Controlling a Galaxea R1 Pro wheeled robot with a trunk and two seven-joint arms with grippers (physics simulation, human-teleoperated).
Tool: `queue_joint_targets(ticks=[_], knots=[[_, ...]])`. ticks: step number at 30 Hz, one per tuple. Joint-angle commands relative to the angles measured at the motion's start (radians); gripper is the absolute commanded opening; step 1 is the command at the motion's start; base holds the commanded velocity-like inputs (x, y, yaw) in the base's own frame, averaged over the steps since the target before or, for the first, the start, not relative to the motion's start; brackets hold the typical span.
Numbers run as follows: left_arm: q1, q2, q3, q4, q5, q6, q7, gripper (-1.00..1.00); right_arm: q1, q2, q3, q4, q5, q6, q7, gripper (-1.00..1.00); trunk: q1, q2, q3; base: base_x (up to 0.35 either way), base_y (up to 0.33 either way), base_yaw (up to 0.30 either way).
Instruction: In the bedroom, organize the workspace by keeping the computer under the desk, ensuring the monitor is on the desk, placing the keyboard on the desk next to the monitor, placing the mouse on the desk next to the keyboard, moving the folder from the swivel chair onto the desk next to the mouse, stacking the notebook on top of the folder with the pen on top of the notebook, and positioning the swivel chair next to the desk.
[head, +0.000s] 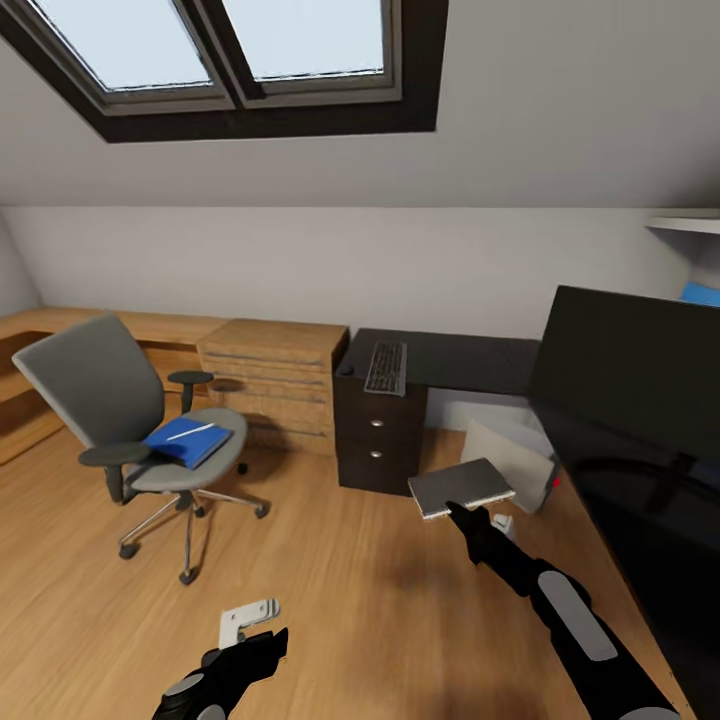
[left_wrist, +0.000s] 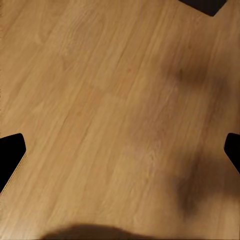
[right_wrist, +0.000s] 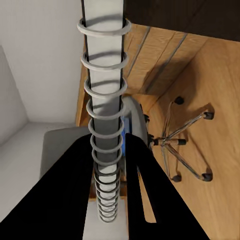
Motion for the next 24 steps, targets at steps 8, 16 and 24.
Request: queue_joint_targets(ticks=[8, 16, 24], knots=[[-0.001, 0.001, -0.003, -0.001, 0.009, 0.0, 0.01, 1.0, -0.001, 0.003, 0.006, -0.001, 0.204, -0.172, 0.175, -1.0, 0.001, -0.001, -0.001, 0.312, 0.148, 0.0], [-0.001, 0.001, -0.003, -0.001, 0.009, 0.0, 0.01, 1.0, -0.001, 0.016, 0.004, 0.0, 0.243, -0.197, 0.189, -1.0, 0.001, -0.001, -0.001, 0.313, 0.143, 0.0], [-0.001, 0.0, -0.005, -0.001, 0.009, -0.001, 0.013, 1.0, -0.001, 0.017, 0.001, 0.003, 0.242, -0.198, 0.19, -1.0, 0.001, -0.001, -0.001, 0.319, -0.003, 0.0]])
